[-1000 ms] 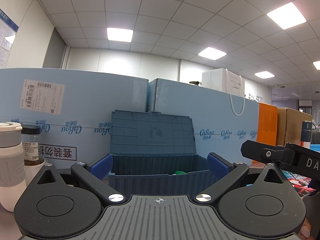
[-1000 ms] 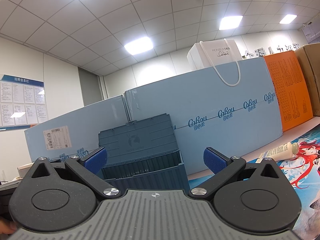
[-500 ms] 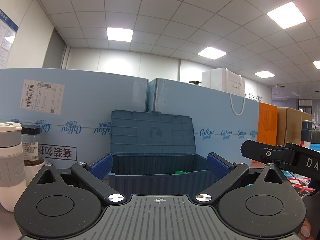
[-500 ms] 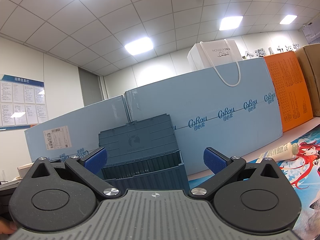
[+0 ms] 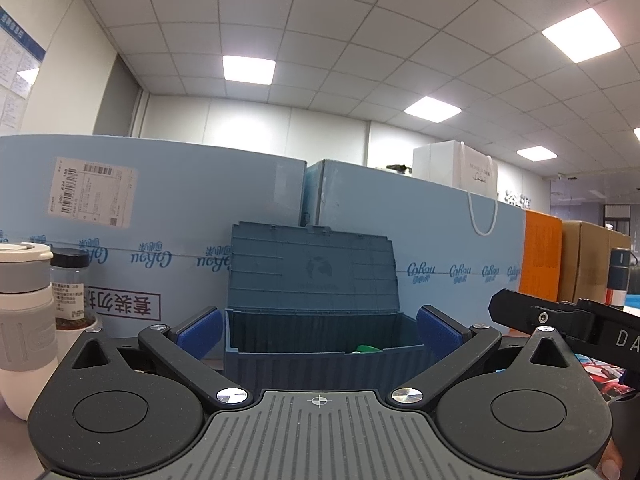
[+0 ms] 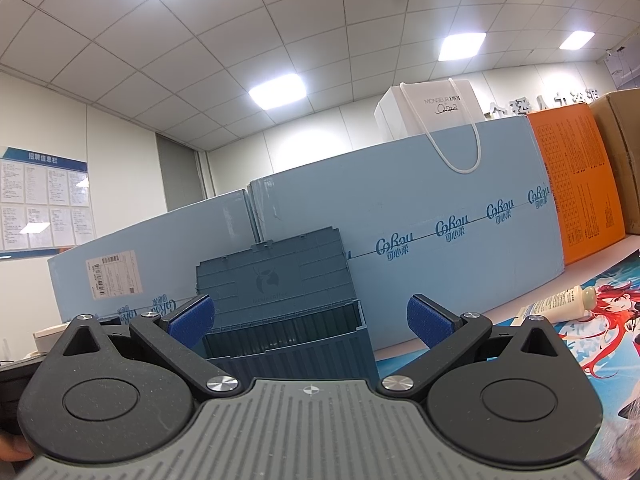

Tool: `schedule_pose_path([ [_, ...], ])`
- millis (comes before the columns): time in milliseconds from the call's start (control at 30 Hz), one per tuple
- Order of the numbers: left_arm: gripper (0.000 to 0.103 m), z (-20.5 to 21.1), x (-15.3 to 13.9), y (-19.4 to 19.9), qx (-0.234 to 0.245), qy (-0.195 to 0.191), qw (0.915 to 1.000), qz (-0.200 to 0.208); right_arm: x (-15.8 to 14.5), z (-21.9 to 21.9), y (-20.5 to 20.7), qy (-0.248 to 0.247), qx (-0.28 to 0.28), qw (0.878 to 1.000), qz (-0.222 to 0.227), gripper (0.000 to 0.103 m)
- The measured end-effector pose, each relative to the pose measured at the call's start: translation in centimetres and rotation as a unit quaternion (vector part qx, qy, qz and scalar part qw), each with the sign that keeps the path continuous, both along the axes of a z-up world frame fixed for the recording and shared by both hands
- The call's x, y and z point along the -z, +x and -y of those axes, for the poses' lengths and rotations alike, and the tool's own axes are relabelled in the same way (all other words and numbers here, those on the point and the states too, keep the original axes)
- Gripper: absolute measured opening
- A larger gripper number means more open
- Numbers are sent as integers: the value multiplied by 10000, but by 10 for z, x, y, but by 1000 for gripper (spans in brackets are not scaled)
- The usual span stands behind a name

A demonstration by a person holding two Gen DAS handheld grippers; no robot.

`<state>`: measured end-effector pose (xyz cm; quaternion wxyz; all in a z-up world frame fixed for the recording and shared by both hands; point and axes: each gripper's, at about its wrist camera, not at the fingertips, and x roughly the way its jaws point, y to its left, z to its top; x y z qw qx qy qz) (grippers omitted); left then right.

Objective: Organize rigid objects

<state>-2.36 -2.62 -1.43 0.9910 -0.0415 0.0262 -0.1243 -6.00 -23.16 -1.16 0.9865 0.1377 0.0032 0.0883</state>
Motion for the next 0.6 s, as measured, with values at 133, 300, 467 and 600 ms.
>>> schedule_pose_path([
  [133,103,0,0,1,-40,-12,10000,-15,0,0,0,2,-3,10000,-5,103],
  [300,103,-1,0,0,-70,-29,10000,-17,0,0,0,2,-4,10000,-1,103],
  [467,103,-1,-1,0,-68,-23,10000,-6,0,0,0,1,-4,10000,-4,103],
  [600,103,-1,-1,0,-68,-18,10000,-8,0,0,0,0,-3,10000,-5,103],
])
